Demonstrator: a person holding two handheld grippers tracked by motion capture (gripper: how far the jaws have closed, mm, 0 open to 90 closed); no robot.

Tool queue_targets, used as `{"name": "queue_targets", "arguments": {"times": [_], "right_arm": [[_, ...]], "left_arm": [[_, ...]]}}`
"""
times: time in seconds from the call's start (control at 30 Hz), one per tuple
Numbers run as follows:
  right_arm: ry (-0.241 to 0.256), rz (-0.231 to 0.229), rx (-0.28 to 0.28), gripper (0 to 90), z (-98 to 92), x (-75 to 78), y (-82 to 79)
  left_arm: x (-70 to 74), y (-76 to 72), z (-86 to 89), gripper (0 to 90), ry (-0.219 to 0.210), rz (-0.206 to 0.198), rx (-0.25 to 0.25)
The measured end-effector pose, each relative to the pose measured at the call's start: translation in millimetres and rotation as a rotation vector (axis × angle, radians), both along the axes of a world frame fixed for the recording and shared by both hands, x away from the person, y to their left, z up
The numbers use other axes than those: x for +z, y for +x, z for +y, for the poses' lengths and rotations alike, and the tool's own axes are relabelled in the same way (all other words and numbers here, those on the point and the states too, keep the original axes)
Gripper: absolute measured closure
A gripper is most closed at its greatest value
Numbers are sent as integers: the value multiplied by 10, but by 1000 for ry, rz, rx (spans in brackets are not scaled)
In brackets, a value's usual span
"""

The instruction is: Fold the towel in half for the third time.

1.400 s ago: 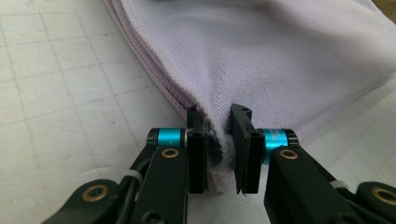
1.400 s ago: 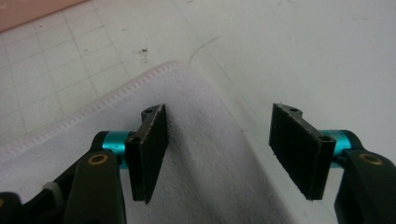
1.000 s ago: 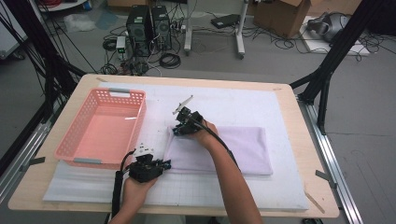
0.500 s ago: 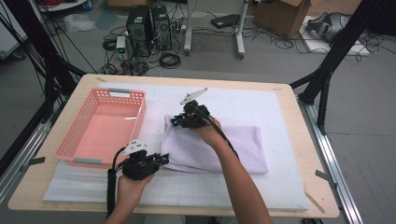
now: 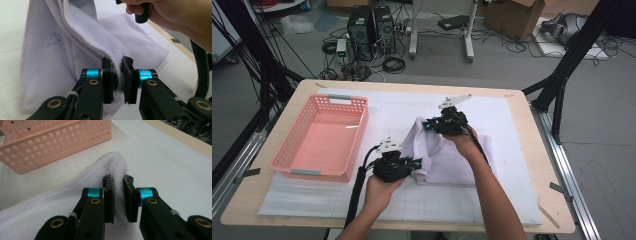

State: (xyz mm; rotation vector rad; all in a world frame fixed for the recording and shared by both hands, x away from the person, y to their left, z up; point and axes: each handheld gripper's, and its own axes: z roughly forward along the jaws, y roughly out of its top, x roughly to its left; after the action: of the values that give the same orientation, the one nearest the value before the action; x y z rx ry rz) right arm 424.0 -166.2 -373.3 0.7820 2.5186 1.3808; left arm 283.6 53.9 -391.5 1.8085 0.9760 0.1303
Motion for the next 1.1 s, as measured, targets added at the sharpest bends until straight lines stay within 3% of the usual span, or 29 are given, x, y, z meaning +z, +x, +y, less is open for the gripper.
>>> {"name": "queue_targets", "arguments": {"times": [0.07, 0.5, 0.8, 0.83, 0.9, 1.03, 1.1], "right_arm": [[4, 1, -16, 807, -114, -21, -7], [39, 12, -92, 807, -730, -130, -59], [12, 15, -130, 804, -1012, -192, -72], [7, 13, -134, 804, -1052, -208, -73], [-7, 17, -145, 800, -1130, -246, -89], [-13, 8, -174, 798, -1228, -296, -121], [-18, 10, -177, 799, -1263, -320, -130]], "left_arm": [[2, 43, -160, 803, 15, 3, -26], [-38, 167, -770, 799, 44, 11, -106], [-128, 222, -1048, 787, 39, 27, -118], [-140, 222, -1065, 772, 33, 26, -121], [-161, 218, -1088, 626, 34, 14, -122], [-122, 207, -1012, 469, 19, -17, -106], [-63, 186, -883, 408, 13, -57, -79]]}}
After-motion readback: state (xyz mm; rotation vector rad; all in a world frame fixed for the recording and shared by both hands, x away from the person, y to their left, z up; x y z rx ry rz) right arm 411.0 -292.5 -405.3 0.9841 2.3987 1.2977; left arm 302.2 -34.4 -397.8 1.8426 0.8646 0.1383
